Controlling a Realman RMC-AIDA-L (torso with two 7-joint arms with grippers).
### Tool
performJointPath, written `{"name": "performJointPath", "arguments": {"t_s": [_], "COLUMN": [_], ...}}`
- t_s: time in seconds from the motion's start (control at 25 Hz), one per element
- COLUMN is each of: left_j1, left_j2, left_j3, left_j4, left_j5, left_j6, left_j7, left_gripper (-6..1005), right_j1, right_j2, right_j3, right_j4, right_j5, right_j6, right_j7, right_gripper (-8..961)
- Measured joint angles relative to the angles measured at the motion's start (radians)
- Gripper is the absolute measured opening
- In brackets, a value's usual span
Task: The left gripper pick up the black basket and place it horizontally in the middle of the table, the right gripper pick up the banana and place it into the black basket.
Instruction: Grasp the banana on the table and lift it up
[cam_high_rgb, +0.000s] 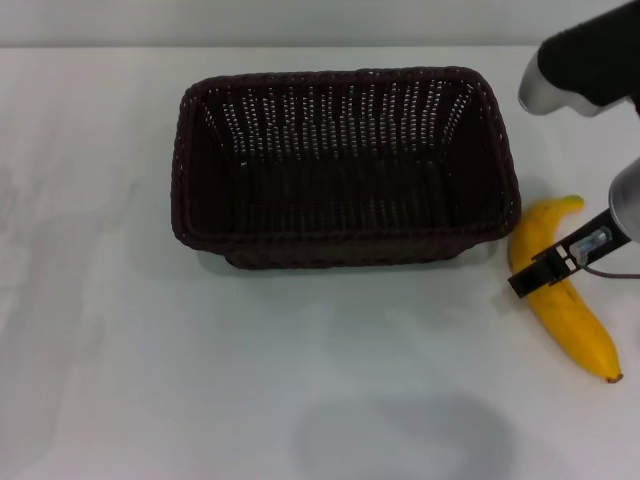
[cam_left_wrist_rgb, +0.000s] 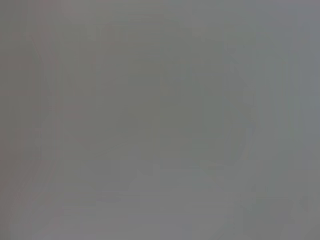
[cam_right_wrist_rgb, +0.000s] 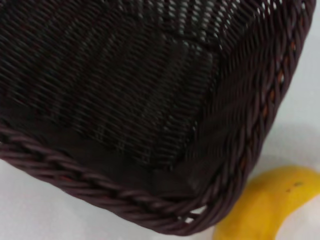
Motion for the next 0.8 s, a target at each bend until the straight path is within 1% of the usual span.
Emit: {"name": "performJointPath", "arguments": {"t_s": [0.44,0.8], "left_j1": [-0.004,-0.009], "left_j2": [0.0,0.0], "left_j3": [0.0,0.0], "left_j4": [0.0,0.0], "left_j5": [0.0,-0.001], "left_j6": [0.024,0.024], "left_j7": [0.014,0.02], "left_gripper": [873,872], "right_j1": [0.006,0.008], "right_j2": [0.0,-0.001], "right_j3": [-0.002,-0.001], "right_j4": [-0.124,-0.16], "right_j5": [0.024,0.024], "right_j6": [-0.089,-0.12], "right_j7": [-0.012,-0.045], "right_gripper": [836,786]}}
